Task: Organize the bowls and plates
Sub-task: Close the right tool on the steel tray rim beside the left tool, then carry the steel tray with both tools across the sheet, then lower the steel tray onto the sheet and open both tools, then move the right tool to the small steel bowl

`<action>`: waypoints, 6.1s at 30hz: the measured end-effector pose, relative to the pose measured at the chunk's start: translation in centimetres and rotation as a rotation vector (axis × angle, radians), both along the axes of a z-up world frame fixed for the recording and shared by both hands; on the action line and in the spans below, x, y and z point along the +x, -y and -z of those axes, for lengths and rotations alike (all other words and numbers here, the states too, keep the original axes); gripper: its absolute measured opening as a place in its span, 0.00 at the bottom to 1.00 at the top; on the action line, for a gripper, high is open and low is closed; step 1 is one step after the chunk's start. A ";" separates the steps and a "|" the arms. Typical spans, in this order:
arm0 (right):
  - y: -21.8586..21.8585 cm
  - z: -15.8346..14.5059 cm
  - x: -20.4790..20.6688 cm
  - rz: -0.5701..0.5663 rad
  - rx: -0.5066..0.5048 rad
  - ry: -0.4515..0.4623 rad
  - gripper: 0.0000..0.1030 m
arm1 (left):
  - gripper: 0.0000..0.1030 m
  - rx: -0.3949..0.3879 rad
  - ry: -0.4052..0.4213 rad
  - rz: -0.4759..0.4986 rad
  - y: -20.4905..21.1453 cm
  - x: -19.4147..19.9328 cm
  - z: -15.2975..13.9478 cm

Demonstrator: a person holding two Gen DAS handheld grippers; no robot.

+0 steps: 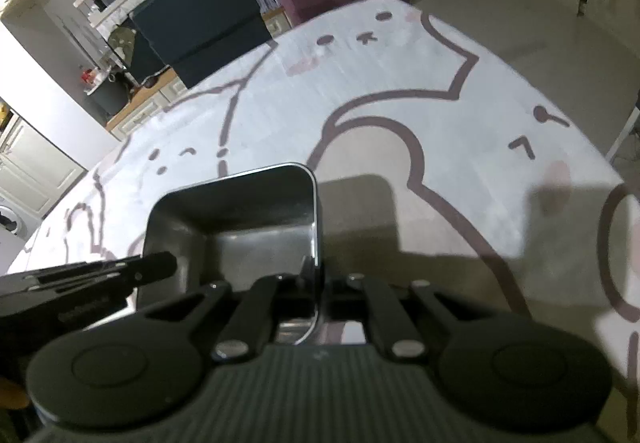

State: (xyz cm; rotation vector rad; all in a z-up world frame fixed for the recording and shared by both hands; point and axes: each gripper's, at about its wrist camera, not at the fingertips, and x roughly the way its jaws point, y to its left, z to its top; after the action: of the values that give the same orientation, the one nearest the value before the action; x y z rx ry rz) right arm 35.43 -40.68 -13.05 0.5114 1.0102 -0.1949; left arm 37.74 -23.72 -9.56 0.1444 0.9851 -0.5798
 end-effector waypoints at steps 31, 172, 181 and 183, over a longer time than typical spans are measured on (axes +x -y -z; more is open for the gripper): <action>-19.3 -10.7 -8.7 -0.380 0.042 0.259 0.05 | 0.09 -0.117 0.195 -0.325 -23.5 -17.2 -11.6; -37.7 -0.5 -9.2 -0.763 -0.048 -0.146 0.16 | 0.21 0.236 -0.086 -0.444 -34.6 -19.7 1.0; -37.2 -1.0 -9.5 -0.757 -0.047 -0.122 0.24 | 0.35 0.224 -0.072 -0.447 -34.4 -20.2 0.1; -37.0 -1.2 -9.6 -0.753 -0.046 -0.110 0.29 | 0.38 0.218 -0.069 -0.448 -34.4 -20.4 0.0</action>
State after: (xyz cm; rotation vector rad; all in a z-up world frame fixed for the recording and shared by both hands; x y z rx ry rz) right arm 25.82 -3.70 -11.88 0.0543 1.2379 0.4286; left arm 17.39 10.71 -9.52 0.0923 1.1050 -0.0667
